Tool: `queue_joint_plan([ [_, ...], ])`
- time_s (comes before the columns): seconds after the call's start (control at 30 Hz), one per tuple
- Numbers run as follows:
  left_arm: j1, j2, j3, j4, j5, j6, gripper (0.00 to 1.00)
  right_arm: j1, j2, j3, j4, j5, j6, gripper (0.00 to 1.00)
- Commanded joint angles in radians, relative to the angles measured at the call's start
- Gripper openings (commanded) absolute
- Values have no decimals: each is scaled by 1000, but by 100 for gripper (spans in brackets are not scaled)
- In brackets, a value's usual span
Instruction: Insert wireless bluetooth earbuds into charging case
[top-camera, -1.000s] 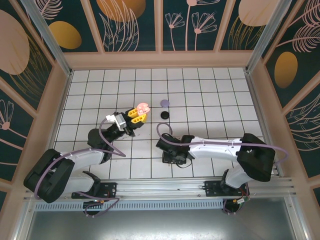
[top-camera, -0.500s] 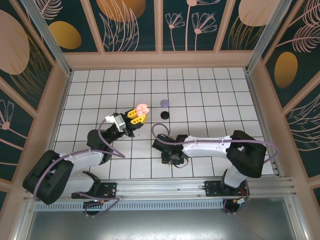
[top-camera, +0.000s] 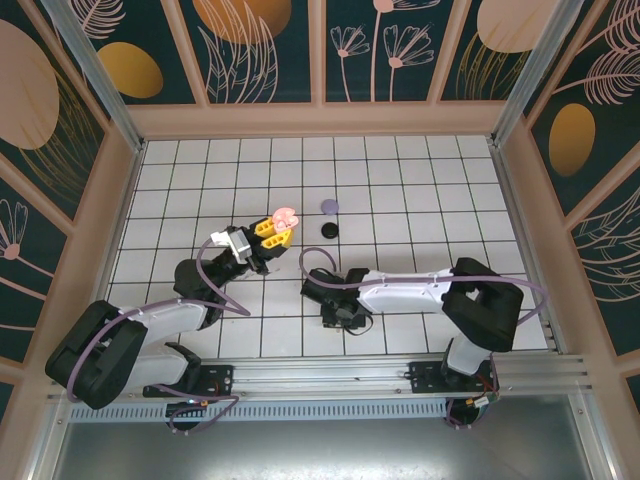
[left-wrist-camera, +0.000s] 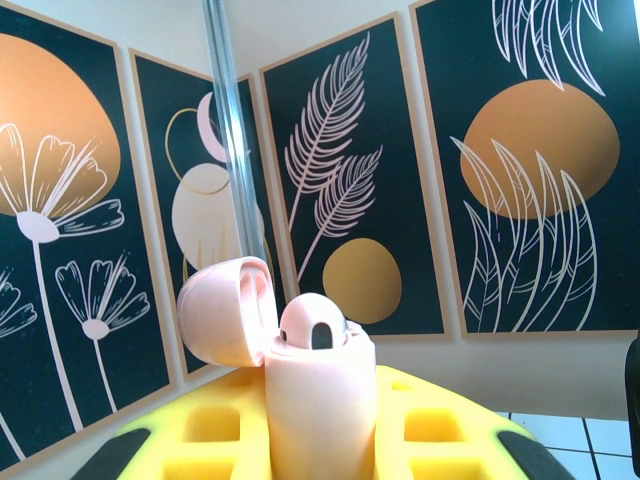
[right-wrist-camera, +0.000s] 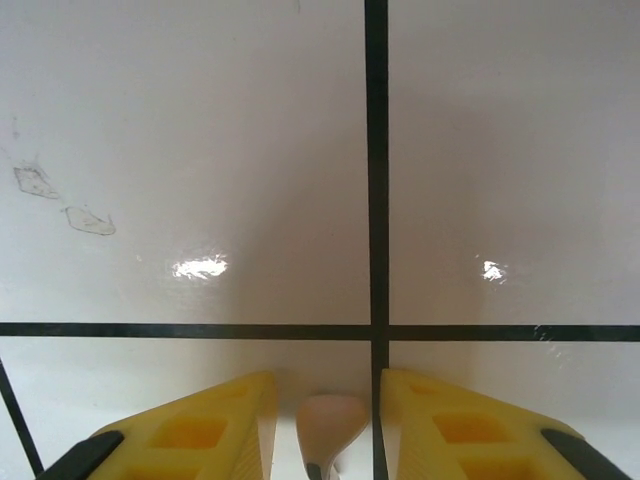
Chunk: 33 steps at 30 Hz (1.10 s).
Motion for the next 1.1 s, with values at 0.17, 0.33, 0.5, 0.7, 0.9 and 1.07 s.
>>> queue_joint_plan([
  [0.17, -4, -12, -7, 25, -4, 20, 0, 11, 23, 23, -13, 14, -11, 29],
  [0.33, -5, -7, -5, 24, -5, 22, 0, 15, 24, 24, -13, 10, -11, 25],
  [0.5, -5, -5, -2, 27, -5, 19, 0, 19, 22, 28, -17, 14, -10, 21],
  [0.7, -5, -7, 4, 25, -5, 11, 0, 21, -10, 44, -39, 47, -6, 18],
  [0.9, -5, -11, 16, 9, 2, 9, 0, 3, -88, 77, -73, 108, -18, 18],
  [1.07, -5, -15, 39, -22, 13, 13, 0, -48, -176, 105, -82, 146, -58, 17],
])
